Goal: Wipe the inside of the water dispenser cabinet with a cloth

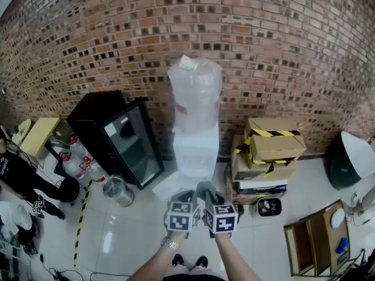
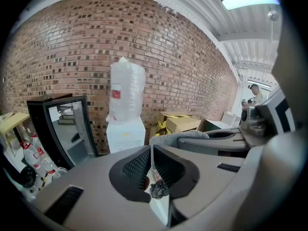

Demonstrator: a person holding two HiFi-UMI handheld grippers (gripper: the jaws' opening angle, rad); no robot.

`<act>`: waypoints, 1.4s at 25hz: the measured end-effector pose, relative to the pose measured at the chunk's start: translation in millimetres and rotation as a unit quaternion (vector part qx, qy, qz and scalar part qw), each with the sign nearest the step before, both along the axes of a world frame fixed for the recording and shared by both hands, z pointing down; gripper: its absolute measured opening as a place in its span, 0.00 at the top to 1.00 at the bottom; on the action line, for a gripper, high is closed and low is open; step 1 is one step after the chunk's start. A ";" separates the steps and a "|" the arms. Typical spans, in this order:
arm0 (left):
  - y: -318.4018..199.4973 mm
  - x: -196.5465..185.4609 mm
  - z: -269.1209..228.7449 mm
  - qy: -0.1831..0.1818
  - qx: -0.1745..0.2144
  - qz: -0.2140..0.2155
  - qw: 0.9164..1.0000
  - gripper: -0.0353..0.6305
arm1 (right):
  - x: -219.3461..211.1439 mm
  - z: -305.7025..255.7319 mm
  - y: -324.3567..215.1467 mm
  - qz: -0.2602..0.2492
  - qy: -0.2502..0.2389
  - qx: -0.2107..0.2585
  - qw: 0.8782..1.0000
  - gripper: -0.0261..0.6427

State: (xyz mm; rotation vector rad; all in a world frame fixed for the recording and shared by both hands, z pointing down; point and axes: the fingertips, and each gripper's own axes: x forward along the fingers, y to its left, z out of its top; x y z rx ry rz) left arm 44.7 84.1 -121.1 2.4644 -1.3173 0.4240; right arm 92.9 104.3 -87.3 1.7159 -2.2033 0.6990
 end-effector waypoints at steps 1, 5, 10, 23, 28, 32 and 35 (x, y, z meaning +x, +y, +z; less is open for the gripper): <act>2.6 -1.6 -0.6 -0.001 0.000 0.001 1.000 0.93 | 0.0 -2.7 1.2 0.003 0.000 0.004 1.000 0.95; 9.3 -8.6 -0.8 -0.004 0.004 0.002 1.000 0.93 | -9.3 -7.8 6.7 0.002 -0.001 0.008 1.000 0.95; 15.1 -21.5 -2.6 -0.004 0.010 0.000 1.000 0.93 | -23.7 -7.7 12.0 -0.003 0.021 0.008 1.000 0.95; 27.9 -36.7 -5.6 0.001 0.013 0.003 1.000 0.93 | -41.8 -6.6 23.9 -0.003 -0.009 0.004 1.000 0.95; 30.8 -39.2 -6.6 0.000 0.008 0.006 1.000 0.93 | -46.0 -8.1 28.0 -0.003 -0.017 -0.002 1.000 0.95; 33.0 -34.6 -5.6 0.002 0.010 0.010 1.000 0.93 | -46.4 -8.2 30.0 -0.010 -0.029 -0.004 1.000 0.95; 34.9 -30.4 -4.1 0.004 0.012 0.015 1.000 0.93 | -44.0 -5.8 31.0 -0.008 -0.025 -0.002 1.000 0.95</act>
